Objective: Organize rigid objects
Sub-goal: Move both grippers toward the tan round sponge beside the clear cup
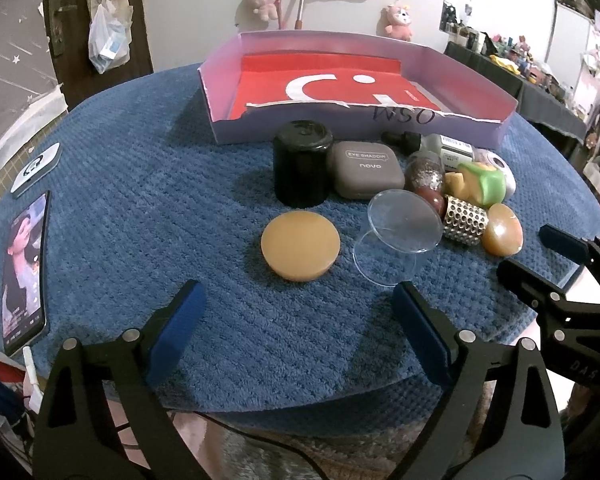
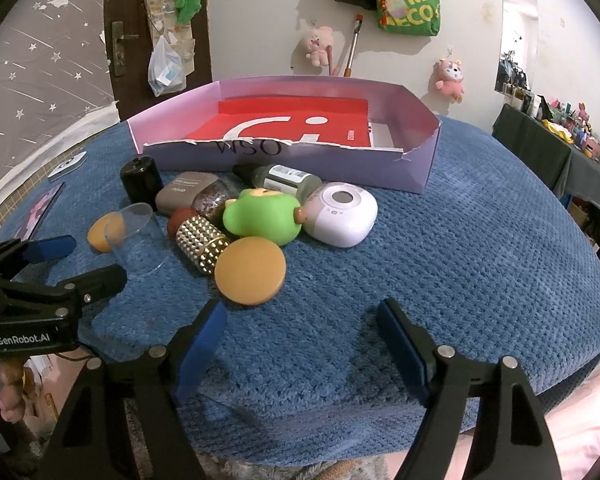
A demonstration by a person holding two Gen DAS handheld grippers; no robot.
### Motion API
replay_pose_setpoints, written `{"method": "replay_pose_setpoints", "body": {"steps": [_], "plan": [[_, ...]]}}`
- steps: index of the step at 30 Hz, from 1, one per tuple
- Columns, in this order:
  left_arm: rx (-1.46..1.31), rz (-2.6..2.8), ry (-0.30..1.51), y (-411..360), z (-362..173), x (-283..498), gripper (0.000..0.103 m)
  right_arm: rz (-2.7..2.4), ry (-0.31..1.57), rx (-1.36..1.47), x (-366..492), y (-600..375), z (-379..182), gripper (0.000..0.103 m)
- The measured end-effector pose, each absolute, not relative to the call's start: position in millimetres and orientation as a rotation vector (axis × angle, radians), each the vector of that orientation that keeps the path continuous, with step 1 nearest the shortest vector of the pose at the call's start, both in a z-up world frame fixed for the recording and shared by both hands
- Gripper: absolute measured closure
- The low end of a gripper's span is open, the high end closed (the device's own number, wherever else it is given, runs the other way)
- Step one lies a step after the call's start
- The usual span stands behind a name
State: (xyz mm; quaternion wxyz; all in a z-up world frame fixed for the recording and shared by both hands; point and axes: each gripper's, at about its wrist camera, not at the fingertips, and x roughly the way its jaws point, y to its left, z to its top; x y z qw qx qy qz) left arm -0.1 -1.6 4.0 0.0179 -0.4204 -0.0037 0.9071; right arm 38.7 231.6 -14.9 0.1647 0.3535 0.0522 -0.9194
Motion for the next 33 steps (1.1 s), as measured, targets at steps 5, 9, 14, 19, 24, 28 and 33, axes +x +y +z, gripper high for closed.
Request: {"method": "replay_pose_setpoints", "body": {"steps": [5,9,14,19,24,28,33], "plan": [[-1.301,2.816,-0.009,-4,5,0,0.016,-2.621,0.152,1.002,39,232,-15,0.024],[-1.295,2.815,0.000,-5,5,0,0.017,-2.612,0.159,1.003,38,228,-15,0.027],[-1.289,2.818,-0.003,-8,5,0,0.021,-2.602,0.136,0.978,40,223,-13,0.033],[-1.279,2.827,0.013,-10,5,-4,0.026,-2.587,0.165,1.011,37,217,-13,0.035],[-1.264,2.836,0.012,-12,6,-13,0.032,-2.566,0.156,1.030,32,212,-13,0.041],[-1.250,2.841,0.020,-12,7,-17,0.044,-2.555,0.165,1.030,27,209,-12,0.047],[-1.225,2.835,0.023,-8,9,-19,0.067,-2.535,0.181,1.022,23,203,-10,0.063]]}}
